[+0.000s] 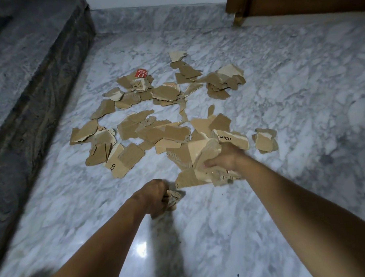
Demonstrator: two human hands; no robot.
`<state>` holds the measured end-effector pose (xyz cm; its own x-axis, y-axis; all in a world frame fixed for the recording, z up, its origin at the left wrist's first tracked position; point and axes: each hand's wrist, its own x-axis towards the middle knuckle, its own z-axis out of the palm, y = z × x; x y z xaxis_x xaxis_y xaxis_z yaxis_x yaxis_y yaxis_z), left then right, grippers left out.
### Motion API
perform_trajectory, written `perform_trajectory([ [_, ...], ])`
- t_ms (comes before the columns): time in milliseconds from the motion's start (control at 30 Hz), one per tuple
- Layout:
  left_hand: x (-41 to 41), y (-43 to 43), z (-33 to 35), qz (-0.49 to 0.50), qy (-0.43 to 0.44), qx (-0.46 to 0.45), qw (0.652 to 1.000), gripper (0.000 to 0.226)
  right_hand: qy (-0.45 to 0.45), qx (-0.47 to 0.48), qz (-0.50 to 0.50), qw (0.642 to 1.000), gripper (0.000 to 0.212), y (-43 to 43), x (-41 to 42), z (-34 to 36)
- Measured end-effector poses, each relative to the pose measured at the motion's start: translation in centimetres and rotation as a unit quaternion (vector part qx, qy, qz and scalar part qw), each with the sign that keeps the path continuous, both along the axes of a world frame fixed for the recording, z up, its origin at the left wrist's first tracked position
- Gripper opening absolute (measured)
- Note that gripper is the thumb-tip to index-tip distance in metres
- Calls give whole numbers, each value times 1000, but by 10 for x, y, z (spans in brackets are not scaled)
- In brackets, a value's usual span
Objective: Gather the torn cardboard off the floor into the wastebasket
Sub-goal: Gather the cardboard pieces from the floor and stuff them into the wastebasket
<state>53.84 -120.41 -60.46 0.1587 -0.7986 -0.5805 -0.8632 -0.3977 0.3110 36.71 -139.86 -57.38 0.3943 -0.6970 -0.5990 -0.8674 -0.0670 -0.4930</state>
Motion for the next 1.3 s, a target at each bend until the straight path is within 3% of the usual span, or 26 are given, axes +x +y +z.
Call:
perform_trajectory([
  [167, 5, 3, -3, -21, -7, -19, 1000, 40, 38, -52, -99, 993, 110, -1, 16, -33],
  [300, 5, 5, 1, -28, -4, -31, 999, 39, -33, -69, -159, 984, 98, 10, 13, -52],
  [367, 4, 5, 7, -19, 10, -27, 999, 39, -51, -79, -162, 982, 92, 15, 10, -50],
  [567, 6, 5, 9, 34, 56, 3, 998, 52, -31, -95, -116, 988, 100, 17, 11, -47],
  [833, 11, 7, 7, 18, 37, 7, 999, 51, -75, -46, -175, 981, 96, 29, 13, -52],
  [1033, 37, -18, 34, 65, 43, -28, 997, 11, -102, 3, -102, 990, 86, 0, -18, -29],
  [1100, 44, -38, 39, 60, 26, -39, 997, 21, -64, 33, -42, 997, 82, -21, -40, -15],
  [1200, 43, -63, 23, -30, -39, -45, 998, 64, 2, 28, 19, 999, 77, -38, -69, -6],
  [1300, 25, -68, 6, -70, -85, -32, 993, 57, 63, 17, 47, 997, 87, -31, -83, -16],
])
